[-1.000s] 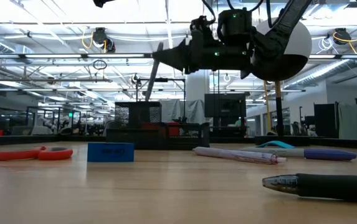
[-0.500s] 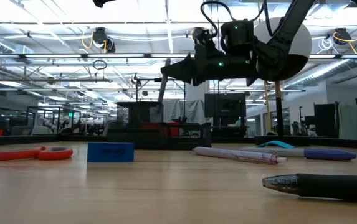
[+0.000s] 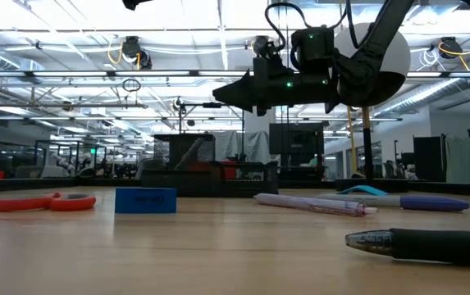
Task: Pick and place office supplies into organizer
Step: Put the blue marker pen into the desk organizer
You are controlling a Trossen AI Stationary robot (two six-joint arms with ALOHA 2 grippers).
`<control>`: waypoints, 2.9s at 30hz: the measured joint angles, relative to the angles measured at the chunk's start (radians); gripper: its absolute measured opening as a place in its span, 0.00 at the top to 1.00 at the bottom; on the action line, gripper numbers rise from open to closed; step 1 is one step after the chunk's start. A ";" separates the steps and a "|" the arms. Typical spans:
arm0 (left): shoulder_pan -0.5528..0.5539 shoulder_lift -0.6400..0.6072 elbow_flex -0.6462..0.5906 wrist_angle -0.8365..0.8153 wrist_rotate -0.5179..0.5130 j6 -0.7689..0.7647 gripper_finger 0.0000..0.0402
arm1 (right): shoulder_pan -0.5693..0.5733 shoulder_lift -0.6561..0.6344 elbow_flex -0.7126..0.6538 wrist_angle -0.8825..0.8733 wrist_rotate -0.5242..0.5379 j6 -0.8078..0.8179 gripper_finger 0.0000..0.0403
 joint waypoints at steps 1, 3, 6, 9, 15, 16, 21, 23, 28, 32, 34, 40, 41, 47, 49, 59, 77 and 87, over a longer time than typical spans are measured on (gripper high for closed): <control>0.000 0.000 0.000 0.000 0.000 0.000 0.40 | 0.000 0.000 0.000 0.000 0.000 0.000 0.71; 0.000 0.000 0.000 0.000 0.000 -0.002 0.40 | 0.000 0.000 0.000 0.000 0.000 0.000 0.71; 0.000 0.000 0.000 -0.003 0.000 -0.007 0.40 | 0.000 0.000 0.000 0.010 -0.003 0.000 0.72; 0.000 0.000 0.000 -0.011 0.000 -0.014 0.40 | 0.002 0.000 0.000 0.029 -0.006 0.000 0.74; 0.000 0.000 0.000 -0.047 0.033 -0.020 0.40 | 0.014 -0.045 0.000 -0.013 -0.008 0.000 0.76; 0.000 0.000 0.000 -0.052 0.047 -0.019 0.40 | 0.017 -0.058 0.000 -0.035 -0.008 -0.004 0.77; -0.005 0.000 0.000 -0.061 0.106 -0.017 0.40 | 0.043 -0.159 0.000 -0.183 -0.008 -0.082 0.77; -0.008 0.000 0.000 -0.061 0.108 -0.017 0.40 | 0.055 -0.209 0.000 -0.261 -0.006 -0.115 0.77; -0.011 0.003 0.000 -0.061 0.110 -0.017 0.40 | 0.081 -0.333 0.000 -0.432 -0.003 -0.145 0.77; -0.011 0.003 0.000 -0.061 0.110 -0.017 0.40 | 0.107 -0.413 0.000 -0.556 -0.001 -0.147 0.77; -0.011 0.003 0.000 -0.061 0.110 -0.017 0.40 | 0.123 -0.443 0.000 -0.602 -0.001 -0.152 0.78; -0.011 0.002 0.000 -0.060 0.110 -0.017 0.40 | 0.202 -0.513 0.000 -0.682 0.128 -0.236 0.79; -0.011 0.003 0.000 -0.060 0.110 -0.017 0.40 | 0.217 -0.523 0.000 -0.688 0.155 -0.245 0.80; -0.011 0.002 0.000 -0.060 0.110 -0.016 0.40 | 0.299 -0.582 0.000 -0.718 0.251 -0.209 0.80; -0.011 0.002 0.000 -0.060 0.110 -0.017 0.40 | 0.322 -0.594 0.001 -0.755 0.256 -0.179 0.80; -0.011 0.002 0.000 -0.060 0.110 -0.029 0.40 | 0.386 -0.601 0.001 -0.839 0.255 -0.114 0.79; -0.011 0.002 0.000 -0.060 0.104 -0.033 0.40 | 0.626 -0.581 0.237 -1.507 0.595 0.269 0.80; -0.011 0.002 0.000 -0.054 0.102 -0.034 0.40 | 0.637 -0.378 0.478 -1.946 0.510 0.596 0.79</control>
